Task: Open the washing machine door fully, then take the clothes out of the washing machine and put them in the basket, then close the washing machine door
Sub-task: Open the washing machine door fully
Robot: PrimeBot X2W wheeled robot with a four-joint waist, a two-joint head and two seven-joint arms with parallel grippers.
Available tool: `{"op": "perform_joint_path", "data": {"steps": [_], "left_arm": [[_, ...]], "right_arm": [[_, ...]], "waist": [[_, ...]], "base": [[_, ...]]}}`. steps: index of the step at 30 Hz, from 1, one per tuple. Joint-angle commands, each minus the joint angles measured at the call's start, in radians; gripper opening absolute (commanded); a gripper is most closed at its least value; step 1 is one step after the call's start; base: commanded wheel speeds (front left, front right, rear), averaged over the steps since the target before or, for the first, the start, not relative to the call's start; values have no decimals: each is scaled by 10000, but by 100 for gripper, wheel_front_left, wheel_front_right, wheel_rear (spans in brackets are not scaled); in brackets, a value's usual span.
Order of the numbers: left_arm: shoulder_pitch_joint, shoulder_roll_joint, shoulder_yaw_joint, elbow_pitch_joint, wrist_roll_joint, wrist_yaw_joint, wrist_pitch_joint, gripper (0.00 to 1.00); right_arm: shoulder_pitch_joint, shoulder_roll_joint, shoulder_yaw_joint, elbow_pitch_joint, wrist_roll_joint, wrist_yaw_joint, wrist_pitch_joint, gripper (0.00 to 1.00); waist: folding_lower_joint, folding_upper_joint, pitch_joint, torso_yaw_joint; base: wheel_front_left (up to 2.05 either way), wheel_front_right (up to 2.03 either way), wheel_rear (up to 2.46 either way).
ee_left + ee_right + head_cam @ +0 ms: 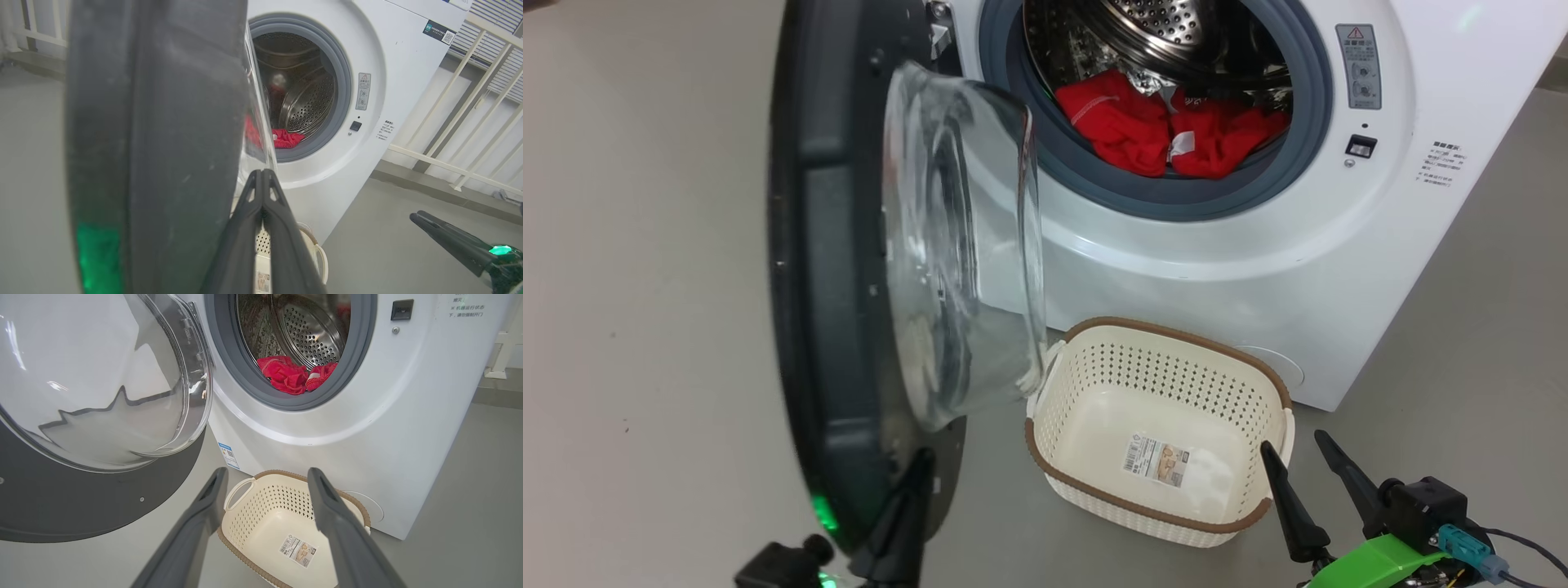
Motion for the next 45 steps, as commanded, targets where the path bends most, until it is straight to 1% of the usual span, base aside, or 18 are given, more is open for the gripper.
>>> {"op": "perform_joint_path", "data": {"steps": [1, 5, 10, 11, 20, 33, 41, 45], "left_arm": [[-365, 112, 716, -130, -28, 201, -51, 0], [-410, 112, 1533, -16, 109, 207, -51, 0], [-599, 157, 2608, 259, 331, 99, -51, 0], [-599, 157, 2608, 259, 331, 99, -51, 0], [-1234, 420, 4158, 950, 628, -85, -51, 0], [-2931, 1192, 6300, 2545, 1183, -178, -51, 0], [-3994, 1809, 7233, 3568, 1531, -226, -51, 0], [-4416, 2014, 7539, 3951, 1675, -235, -51, 0]], "right_arm": [[-368, -17, 222, -272, -130, 63, -137, 100], [-407, -11, 240, -289, -144, 63, -137, 100], [-490, -45, 291, -286, -149, 63, -137, 100], [-490, -45, 291, -286, -149, 63, -137, 100], [-641, -97, 346, -288, -204, 63, -137, 100], [-1010, -221, 379, -287, -415, 63, -137, 100], [-1314, -266, 384, -315, -563, 63, -137, 100], [-1388, -263, 342, -318, -629, 63, -137, 100]], "waist": [[0, 0, 15, 30], [0, 0, 96, 81], [0, 0, 193, 80], [0, 0, 193, 80], [0, 0, 437, -36], [0, 0, 1127, -181], [0, 0, 1679, -316], [0, 0, 1877, -360]], "base": [[0, 0, 0], [0, 0, 0], [0, 0, 0], [0, 0, 0], [0, 0, 0], [0, 0, 0], [0, 0, 0], [0, 0, 0]]}}
